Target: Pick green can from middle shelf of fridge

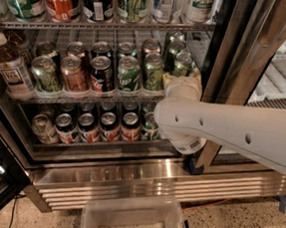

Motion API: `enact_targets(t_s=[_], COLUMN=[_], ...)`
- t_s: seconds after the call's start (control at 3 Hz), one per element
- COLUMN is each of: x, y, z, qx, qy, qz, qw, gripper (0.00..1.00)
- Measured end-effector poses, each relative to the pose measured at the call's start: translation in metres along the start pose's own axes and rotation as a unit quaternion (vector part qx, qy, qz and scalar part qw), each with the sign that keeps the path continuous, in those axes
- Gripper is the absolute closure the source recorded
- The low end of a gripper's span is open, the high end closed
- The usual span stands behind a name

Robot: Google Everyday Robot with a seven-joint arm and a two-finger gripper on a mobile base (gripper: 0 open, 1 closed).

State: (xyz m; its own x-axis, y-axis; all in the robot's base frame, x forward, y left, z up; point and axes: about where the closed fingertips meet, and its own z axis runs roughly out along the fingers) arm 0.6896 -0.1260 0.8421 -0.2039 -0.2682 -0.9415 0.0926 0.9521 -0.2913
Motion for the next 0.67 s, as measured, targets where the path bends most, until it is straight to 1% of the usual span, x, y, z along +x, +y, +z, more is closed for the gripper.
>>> enact_targets(t_s=[0.33, 0.67], x=[-0.0040, -0.0056], y=[-0.0044, -0.0006], z=[0.0234, 0.0223], qx=[0.003, 0.003], qy=[-0.001, -0.001], qz=[0.011, 0.011], qw=[0.9999, 0.9999], gripper=[0.22, 0.26])
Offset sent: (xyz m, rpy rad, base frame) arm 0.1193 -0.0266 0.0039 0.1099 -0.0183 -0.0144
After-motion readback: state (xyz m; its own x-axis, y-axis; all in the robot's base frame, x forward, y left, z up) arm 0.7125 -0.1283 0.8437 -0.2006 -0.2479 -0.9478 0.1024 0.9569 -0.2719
